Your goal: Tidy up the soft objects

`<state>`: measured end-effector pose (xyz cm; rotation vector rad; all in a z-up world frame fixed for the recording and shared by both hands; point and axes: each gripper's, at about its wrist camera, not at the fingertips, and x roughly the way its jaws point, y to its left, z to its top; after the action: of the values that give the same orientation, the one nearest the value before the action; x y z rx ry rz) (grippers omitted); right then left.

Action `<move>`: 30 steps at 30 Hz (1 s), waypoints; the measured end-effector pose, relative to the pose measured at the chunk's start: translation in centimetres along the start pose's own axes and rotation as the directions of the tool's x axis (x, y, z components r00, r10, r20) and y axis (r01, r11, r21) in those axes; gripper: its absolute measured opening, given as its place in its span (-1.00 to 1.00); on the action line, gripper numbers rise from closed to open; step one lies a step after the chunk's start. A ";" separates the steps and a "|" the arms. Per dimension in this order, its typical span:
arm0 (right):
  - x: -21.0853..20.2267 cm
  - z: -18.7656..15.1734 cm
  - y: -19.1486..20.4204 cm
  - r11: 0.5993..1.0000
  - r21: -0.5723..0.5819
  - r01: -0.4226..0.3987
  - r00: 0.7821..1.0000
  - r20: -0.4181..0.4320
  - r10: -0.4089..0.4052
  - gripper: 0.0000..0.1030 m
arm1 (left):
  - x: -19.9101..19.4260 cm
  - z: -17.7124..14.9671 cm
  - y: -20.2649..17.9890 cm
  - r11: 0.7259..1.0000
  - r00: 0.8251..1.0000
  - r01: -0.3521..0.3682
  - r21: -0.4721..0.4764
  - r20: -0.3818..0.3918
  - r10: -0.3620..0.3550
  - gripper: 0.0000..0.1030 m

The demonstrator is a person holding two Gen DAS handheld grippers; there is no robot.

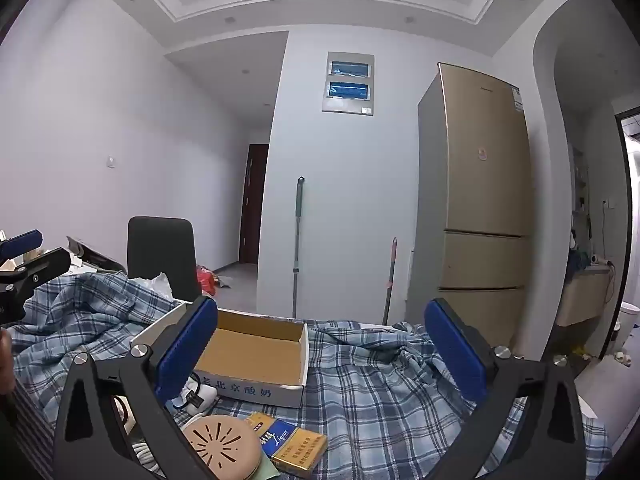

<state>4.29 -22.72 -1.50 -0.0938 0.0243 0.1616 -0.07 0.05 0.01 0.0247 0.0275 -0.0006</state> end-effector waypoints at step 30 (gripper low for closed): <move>0.8 -0.4 -0.2 1.000 0.012 -0.014 0.998 -0.057 0.015 1.00 | 0.2 -0.2 0.4 1.000 1.000 0.005 -0.024 -0.019 -0.006 1.00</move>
<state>5.12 -22.84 -1.91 -0.0868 0.0832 0.1732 0.16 0.44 -0.17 0.0011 0.0469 -0.0054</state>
